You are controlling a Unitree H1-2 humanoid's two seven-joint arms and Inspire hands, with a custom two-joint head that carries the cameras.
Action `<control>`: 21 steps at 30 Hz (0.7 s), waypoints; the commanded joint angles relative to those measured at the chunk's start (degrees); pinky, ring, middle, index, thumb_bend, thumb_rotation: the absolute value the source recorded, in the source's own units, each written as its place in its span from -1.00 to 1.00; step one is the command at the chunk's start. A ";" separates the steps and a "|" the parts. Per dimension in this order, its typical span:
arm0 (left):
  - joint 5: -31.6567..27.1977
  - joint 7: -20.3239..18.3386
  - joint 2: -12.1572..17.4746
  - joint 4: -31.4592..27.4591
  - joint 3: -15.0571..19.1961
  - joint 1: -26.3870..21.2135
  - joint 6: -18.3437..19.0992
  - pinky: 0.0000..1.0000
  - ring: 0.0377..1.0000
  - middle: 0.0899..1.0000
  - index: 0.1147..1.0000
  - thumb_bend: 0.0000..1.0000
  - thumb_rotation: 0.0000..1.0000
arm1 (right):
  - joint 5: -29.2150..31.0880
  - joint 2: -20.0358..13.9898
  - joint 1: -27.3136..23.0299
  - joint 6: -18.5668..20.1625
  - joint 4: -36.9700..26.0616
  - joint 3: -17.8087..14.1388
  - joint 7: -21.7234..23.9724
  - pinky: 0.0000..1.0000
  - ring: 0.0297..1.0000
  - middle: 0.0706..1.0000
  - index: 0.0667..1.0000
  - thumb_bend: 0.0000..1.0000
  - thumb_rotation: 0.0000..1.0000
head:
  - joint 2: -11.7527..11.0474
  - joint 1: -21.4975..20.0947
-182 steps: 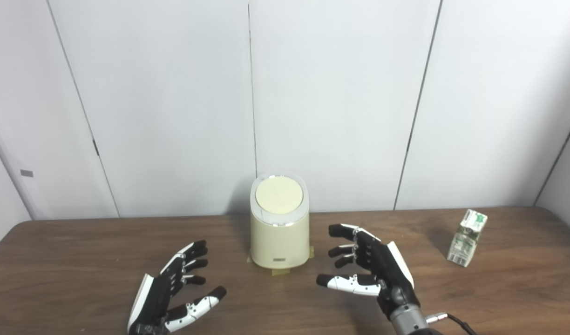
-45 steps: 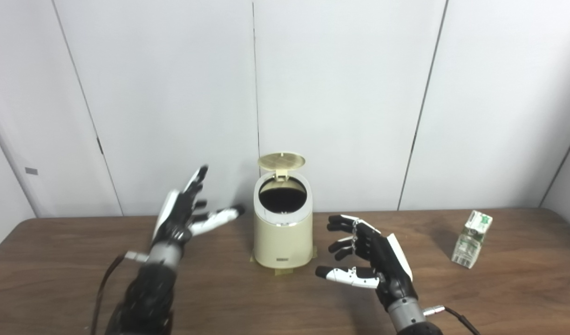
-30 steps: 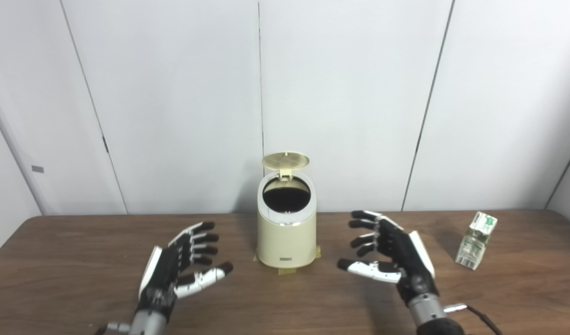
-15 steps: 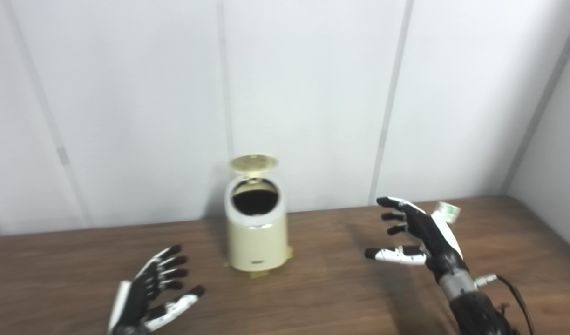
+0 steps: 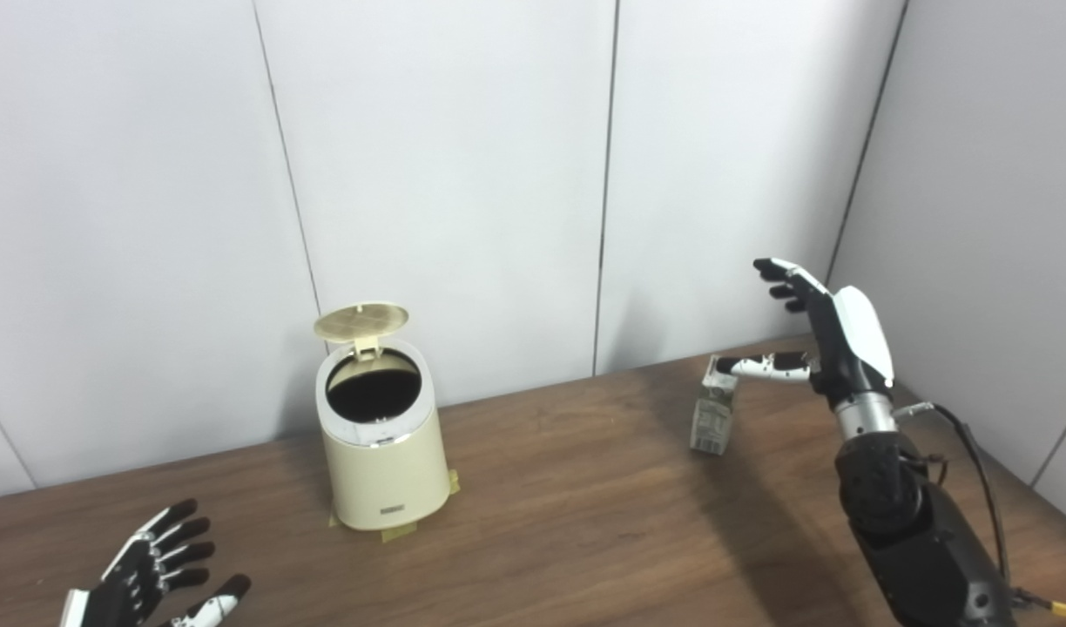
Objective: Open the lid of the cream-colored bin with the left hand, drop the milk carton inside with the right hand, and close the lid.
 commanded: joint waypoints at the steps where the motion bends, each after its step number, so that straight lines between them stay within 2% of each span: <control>1: -0.42 -0.04 0.74 -0.90 0.20 -1.52 -1.61 0.30 0.42 0.52 0.61 0.26 -1.00 | 1.45 -2.40 -3.53 0.99 0.06 -0.89 1.31 0.36 0.58 0.68 0.65 0.66 -0.48 | 0.15 -0.07; 3: 0.20 0.27 0.73 -1.42 0.20 -1.37 -0.98 0.32 0.43 0.52 0.61 0.26 -1.00 | 2.98 -2.96 -3.89 2.71 0.60 -1.04 3.44 0.41 0.64 0.74 0.73 0.71 -0.37 | 0.41 -0.06; 10: 0.30 0.02 0.54 -2.93 0.17 -0.94 0.21 0.32 0.41 0.51 0.60 0.28 -1.00 | 12.45 -3.85 -4.32 7.41 3.12 -1.48 13.51 0.54 0.80 0.91 0.91 0.82 -0.41 | 0.90 0.19; 12: 0.25 -0.08 0.58 -3.40 0.17 -0.81 0.63 0.32 0.41 0.51 0.60 0.27 -1.00 | 14.64 -3.81 -4.01 6.78 3.97 -1.18 15.70 0.64 0.87 0.94 0.92 0.83 -0.46 | 1.08 0.13; 17: 0.15 -0.29 0.82 -3.86 0.16 -0.77 1.04 0.32 0.41 0.50 0.59 0.29 -1.00 | 18.01 -3.10 -4.01 5.56 6.60 -0.91 17.89 0.68 0.88 0.97 0.95 0.75 -0.59 | 1.29 -0.11; 21: 0.33 -0.28 0.80 -4.37 0.09 -0.71 1.52 0.30 0.39 0.49 0.58 0.30 -1.00 | 19.48 -3.13 -4.23 4.26 8.74 0.18 19.87 0.72 0.87 0.96 0.96 0.73 -0.53 | 1.52 0.11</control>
